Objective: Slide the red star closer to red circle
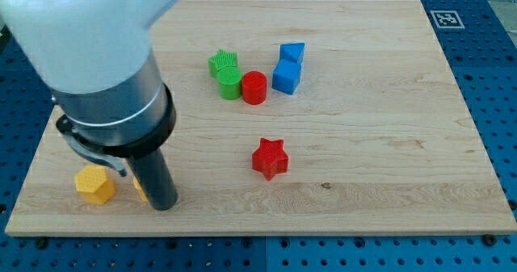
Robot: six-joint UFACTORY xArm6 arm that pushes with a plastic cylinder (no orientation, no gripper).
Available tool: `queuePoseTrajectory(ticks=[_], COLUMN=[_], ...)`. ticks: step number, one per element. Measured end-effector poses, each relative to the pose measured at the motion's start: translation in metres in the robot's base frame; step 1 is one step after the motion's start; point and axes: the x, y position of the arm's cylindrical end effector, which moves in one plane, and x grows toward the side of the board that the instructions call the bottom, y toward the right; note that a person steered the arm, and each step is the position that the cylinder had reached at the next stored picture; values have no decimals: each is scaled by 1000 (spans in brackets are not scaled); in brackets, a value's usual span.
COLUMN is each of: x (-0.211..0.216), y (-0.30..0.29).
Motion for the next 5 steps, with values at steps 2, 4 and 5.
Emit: queuePoseTrajectory(ticks=[2,4,5], x=[0,-4,-1], y=[-29,-30,14])
